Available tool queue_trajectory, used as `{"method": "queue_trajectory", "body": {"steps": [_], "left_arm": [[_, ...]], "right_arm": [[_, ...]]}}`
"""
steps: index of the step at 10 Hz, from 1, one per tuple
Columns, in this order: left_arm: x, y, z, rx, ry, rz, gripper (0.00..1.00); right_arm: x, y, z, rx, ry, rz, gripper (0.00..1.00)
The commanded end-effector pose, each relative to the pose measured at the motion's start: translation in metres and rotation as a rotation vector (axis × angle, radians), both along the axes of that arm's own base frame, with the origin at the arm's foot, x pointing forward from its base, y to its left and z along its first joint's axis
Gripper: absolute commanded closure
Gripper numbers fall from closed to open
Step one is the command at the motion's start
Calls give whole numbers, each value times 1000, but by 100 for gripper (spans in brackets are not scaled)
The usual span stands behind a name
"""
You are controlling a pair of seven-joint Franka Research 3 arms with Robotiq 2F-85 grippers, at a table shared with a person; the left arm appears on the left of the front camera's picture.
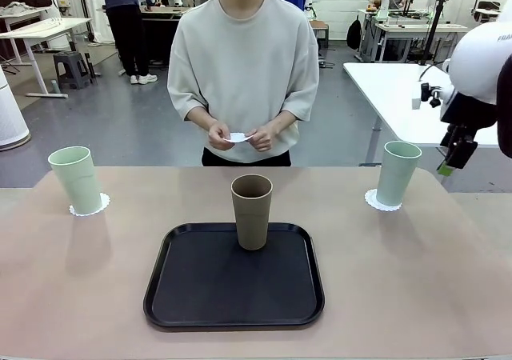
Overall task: Place coasters on the table and set cups on them.
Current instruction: Take one Reusable plastic cup from the Flat Tray and place it on a coaster set by the human.
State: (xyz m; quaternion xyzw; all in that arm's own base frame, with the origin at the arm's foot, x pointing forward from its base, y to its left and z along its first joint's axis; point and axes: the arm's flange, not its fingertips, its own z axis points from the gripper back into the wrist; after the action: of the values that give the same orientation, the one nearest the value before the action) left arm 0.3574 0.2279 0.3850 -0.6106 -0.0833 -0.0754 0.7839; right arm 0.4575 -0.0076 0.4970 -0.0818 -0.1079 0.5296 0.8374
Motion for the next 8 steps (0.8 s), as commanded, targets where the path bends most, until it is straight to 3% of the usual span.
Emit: {"method": "queue_trajectory", "body": {"steps": [1, 2, 3, 4, 8], "left_arm": [[-1, 1, 2, 4, 6, 8, 0], [-1, 1, 2, 4, 6, 8, 0], [-1, 1, 2, 4, 6, 8, 0], [-1, 1, 2, 4, 6, 8, 0], [-1, 1, 2, 4, 6, 8, 0]], "right_arm": [[-8, 15, 8, -63, 40, -79, 0], [-1, 11, 13, -15, 20, -101, 0], [13, -3, 9, 94, 86, -65, 0], [-7, 13, 11, -39, 3, -76, 0], [-7, 13, 11, -39, 3, -76, 0]]}}
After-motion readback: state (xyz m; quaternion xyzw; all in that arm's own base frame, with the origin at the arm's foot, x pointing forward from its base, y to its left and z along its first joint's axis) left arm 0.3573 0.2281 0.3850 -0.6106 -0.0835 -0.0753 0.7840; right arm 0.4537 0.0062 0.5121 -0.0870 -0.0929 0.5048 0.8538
